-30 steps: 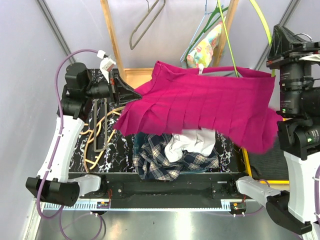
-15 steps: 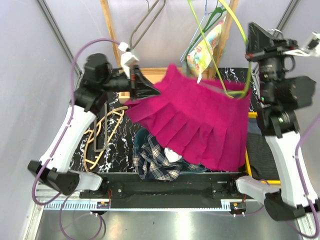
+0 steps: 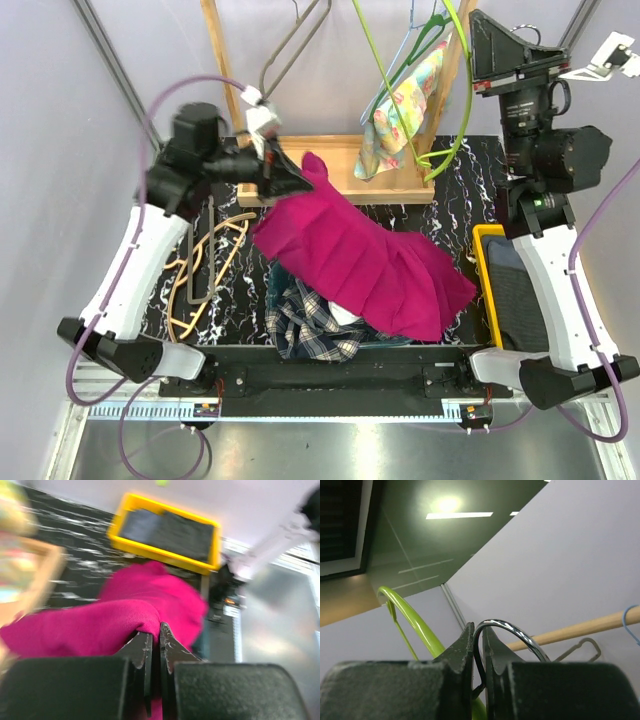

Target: Remove the skirt from the hanger

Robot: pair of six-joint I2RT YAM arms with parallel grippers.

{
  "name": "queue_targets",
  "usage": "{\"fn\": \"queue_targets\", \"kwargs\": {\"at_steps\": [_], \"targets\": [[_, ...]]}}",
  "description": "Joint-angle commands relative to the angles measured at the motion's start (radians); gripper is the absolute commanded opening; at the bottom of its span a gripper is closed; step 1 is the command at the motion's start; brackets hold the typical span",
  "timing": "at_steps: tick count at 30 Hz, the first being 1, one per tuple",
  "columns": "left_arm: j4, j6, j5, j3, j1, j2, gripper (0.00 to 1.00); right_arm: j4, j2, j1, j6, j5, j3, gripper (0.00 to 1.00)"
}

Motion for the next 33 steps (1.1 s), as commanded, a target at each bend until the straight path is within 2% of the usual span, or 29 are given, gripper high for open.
{"fn": "queue_targets", "kwargs": {"at_steps": [1, 3, 6, 9, 11, 14, 17, 20, 24, 28, 33], "targets": [[0.052, 0.108, -0.098, 0.235, 0.153, -0.114, 0.00, 0.057, -0.033, -0.004, -0.044, -0.044, 0.062, 0.00], [0.121, 0.106, -0.137, 0.333, 0.215, -0.123, 0.00, 0.043, -0.038, -0.004, -0.056, -0.046, 0.058, 0.00], [0.239, 0.079, -0.157, 0.388, 0.232, -0.142, 0.00, 0.037, -0.043, -0.004, -0.072, -0.047, 0.050, 0.00], [0.297, -0.091, -0.065, 0.364, 0.229, -0.151, 0.00, 0.032, -0.044, -0.004, -0.075, -0.052, 0.044, 0.00], [0.328, -0.141, -0.031, 0.332, 0.220, -0.155, 0.00, 0.032, -0.046, -0.004, -0.076, -0.052, 0.036, 0.00], [0.344, -0.122, -0.051, 0.316, 0.160, -0.145, 0.00, 0.029, -0.061, -0.004, -0.085, -0.044, 0.013, 0.00], [0.345, -0.087, -0.074, 0.396, 0.085, -0.096, 0.00, 0.026, -0.082, -0.004, -0.105, -0.032, -0.020, 0.00], [0.344, -0.072, -0.075, 0.552, 0.037, -0.022, 0.00, 0.014, -0.110, -0.004, -0.137, -0.017, -0.054, 0.00], [0.345, 0.000, -0.088, 0.632, -0.041, 0.041, 0.00, -0.023, -0.151, -0.004, -0.244, 0.019, -0.079, 0.00], [0.344, 0.011, -0.105, 0.614, -0.099, 0.047, 0.00, -0.058, -0.188, -0.002, -0.343, 0.066, -0.079, 0.00], [0.341, 0.046, -0.120, 0.413, -0.161, -0.026, 0.00, -0.081, -0.231, -0.004, -0.423, 0.118, -0.077, 0.00]]}}
